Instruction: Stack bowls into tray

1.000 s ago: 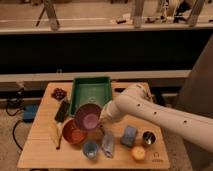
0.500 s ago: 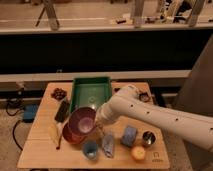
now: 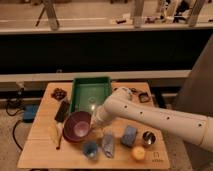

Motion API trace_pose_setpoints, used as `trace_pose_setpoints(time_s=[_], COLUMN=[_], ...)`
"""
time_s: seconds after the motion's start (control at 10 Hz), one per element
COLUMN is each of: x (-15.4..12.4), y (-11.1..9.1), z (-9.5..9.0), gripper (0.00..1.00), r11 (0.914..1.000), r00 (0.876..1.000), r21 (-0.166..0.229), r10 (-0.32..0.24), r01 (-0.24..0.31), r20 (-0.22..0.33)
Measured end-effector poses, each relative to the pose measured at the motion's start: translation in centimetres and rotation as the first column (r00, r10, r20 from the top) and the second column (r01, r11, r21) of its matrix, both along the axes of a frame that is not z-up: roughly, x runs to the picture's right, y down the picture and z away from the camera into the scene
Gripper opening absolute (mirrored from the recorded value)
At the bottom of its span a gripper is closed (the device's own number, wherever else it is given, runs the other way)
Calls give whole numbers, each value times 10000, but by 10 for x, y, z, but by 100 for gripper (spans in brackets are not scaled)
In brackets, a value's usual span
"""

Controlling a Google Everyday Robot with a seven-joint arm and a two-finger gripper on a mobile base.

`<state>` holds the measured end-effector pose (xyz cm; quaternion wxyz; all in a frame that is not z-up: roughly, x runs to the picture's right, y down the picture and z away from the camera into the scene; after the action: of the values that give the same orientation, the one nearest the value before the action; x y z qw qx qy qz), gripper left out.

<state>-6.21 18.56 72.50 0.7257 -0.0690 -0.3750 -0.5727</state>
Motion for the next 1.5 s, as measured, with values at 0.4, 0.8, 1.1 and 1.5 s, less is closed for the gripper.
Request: trace_pose_setpoints(time_s=[0.4, 0.8, 1.1, 1.5], x=[-13, -28, -35, -35], y=[8, 15, 19, 15], z=[4, 7, 8, 3], gripper=[35, 74, 80, 80], r11=[9981, 9950, 9934, 9947], r00=[9971, 9931, 9905, 9843], r21=[-585, -981, -1142, -993], r10=[248, 292, 259, 437], r01=[-205, -180, -104, -269], r20=[725, 1138, 1350, 1713])
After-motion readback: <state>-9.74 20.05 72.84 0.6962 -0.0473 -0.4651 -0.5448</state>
